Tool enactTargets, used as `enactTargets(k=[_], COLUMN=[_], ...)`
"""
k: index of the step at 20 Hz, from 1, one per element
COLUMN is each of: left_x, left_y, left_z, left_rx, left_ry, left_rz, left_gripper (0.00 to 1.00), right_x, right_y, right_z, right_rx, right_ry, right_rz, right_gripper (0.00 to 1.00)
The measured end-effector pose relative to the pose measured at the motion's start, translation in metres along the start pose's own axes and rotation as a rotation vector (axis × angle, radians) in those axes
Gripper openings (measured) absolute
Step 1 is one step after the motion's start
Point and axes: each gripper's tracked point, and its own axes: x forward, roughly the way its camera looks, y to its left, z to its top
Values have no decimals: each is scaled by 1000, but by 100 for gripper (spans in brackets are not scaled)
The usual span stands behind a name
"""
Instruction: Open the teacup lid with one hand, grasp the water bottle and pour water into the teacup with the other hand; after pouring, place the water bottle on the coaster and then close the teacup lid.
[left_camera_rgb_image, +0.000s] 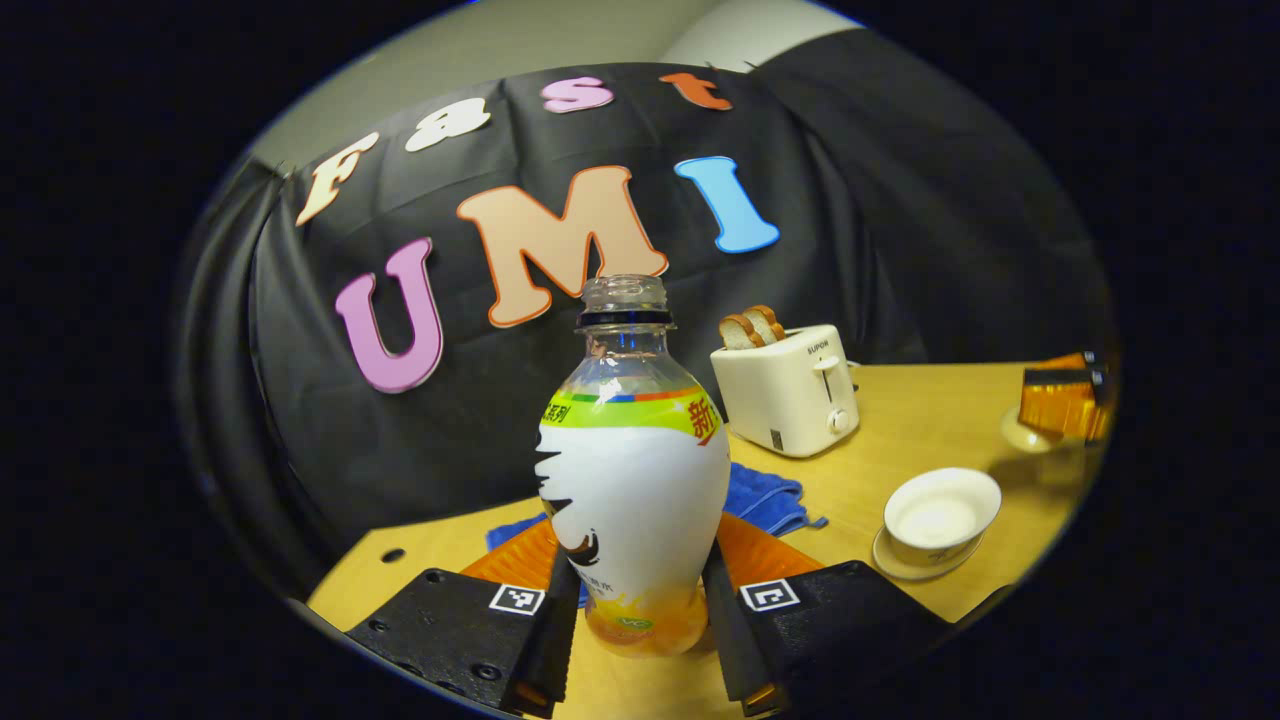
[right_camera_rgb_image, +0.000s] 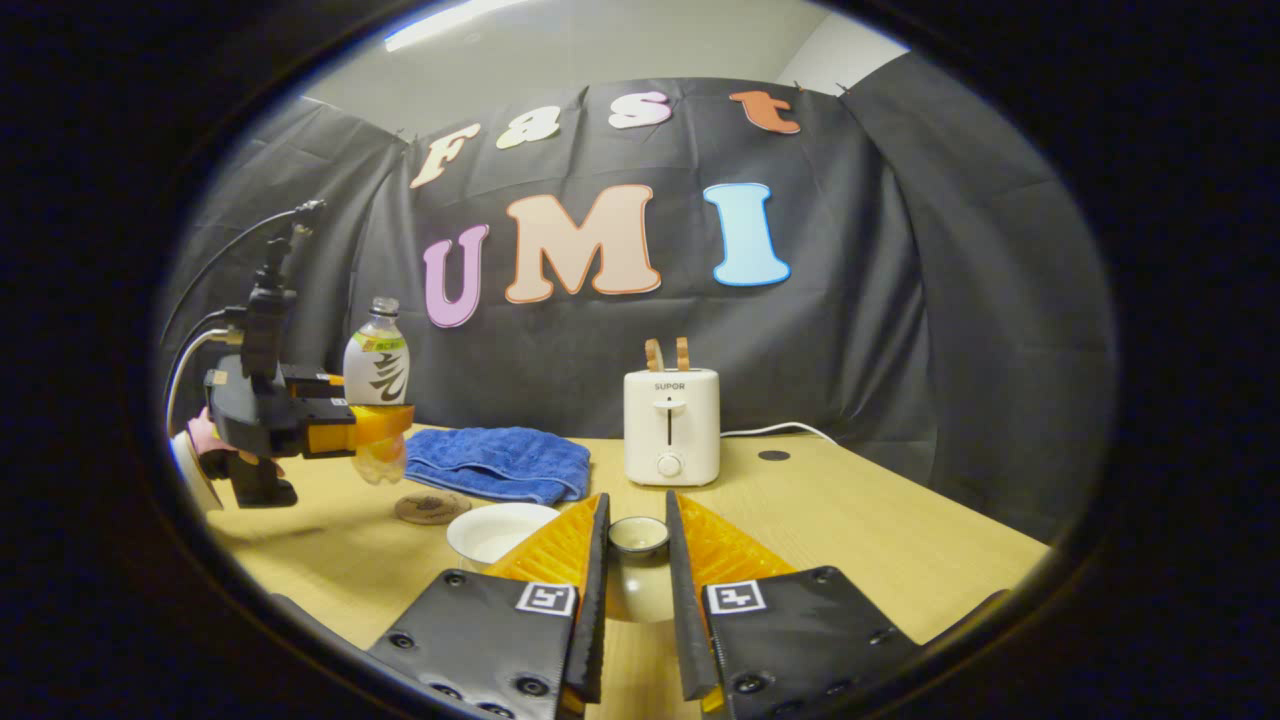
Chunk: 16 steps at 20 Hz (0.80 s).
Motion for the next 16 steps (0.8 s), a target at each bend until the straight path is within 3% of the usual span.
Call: enactTargets(k=[3,9,16], left_x=[11,28,30], left_y=[2,-12,-9], left_z=[-7,-23,-30], left_rx=[-115,-145,-160], left_ry=[7,44,52], left_rz=[2,-35,-26], left_gripper=[56,56,57], right_x=[0,1,1], right_y=[0,0,-1], right_z=[0,0,-1], right_rx=[0,0,0], right_ry=[-1,0,-1], right_rz=[0,0,0], right_gripper=[32,33,33])
